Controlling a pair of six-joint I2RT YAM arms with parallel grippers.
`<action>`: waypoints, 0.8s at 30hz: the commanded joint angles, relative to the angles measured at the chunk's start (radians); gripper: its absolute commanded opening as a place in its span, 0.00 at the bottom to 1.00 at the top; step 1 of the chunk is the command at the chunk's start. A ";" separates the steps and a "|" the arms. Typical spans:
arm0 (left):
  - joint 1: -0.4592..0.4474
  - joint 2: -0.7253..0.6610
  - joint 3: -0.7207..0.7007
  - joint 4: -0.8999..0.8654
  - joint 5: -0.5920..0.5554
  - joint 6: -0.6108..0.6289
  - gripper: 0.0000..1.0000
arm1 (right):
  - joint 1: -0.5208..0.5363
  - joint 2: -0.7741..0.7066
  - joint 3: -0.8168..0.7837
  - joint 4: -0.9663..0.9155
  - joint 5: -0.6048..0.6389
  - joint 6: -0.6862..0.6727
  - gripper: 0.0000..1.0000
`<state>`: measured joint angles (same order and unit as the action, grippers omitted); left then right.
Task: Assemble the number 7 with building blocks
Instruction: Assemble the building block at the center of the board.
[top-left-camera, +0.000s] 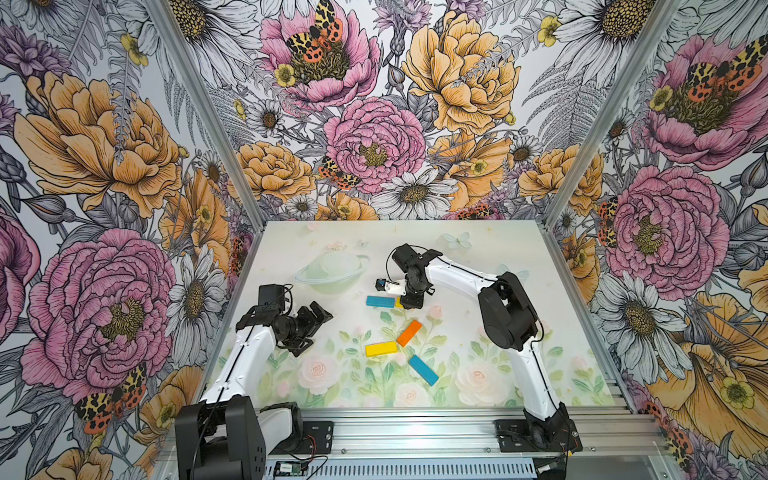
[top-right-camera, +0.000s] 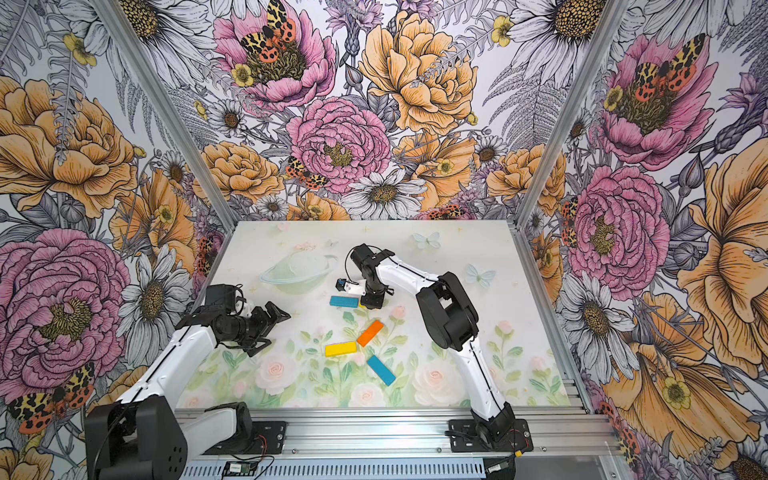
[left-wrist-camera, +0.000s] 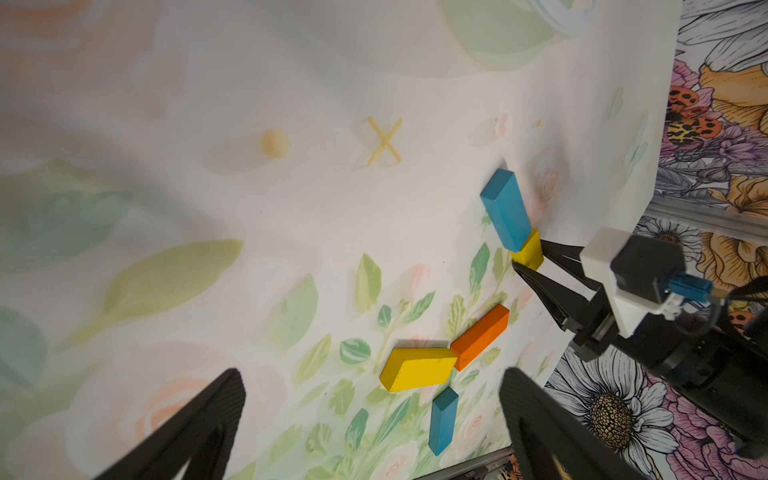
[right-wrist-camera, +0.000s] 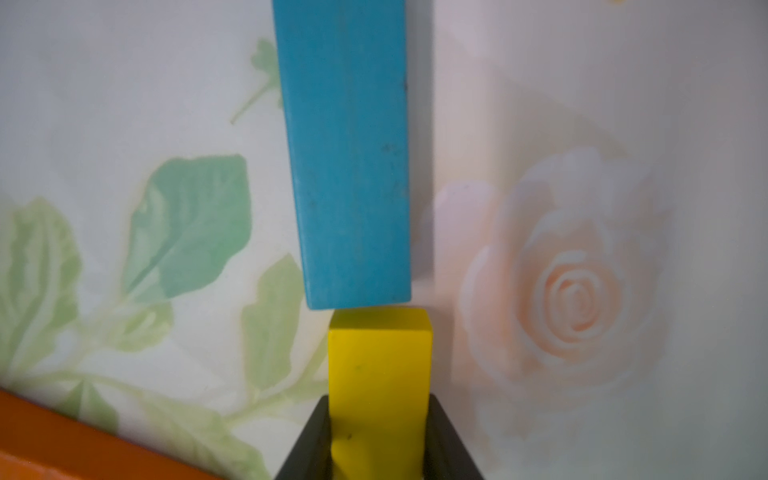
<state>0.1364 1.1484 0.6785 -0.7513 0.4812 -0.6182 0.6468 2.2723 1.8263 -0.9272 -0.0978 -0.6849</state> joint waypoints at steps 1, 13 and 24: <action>0.017 -0.015 -0.004 0.027 0.008 0.018 0.99 | 0.006 0.025 0.023 -0.001 0.008 -0.027 0.17; 0.017 -0.013 -0.005 0.027 0.002 0.015 0.99 | 0.016 -0.004 -0.024 0.000 -0.023 -0.033 0.17; 0.017 -0.014 -0.005 0.028 0.004 0.014 0.99 | 0.031 0.016 0.005 -0.001 -0.026 -0.033 0.17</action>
<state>0.1364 1.1473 0.6785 -0.7513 0.4812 -0.6182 0.6693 2.2723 1.8225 -0.9260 -0.1093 -0.7055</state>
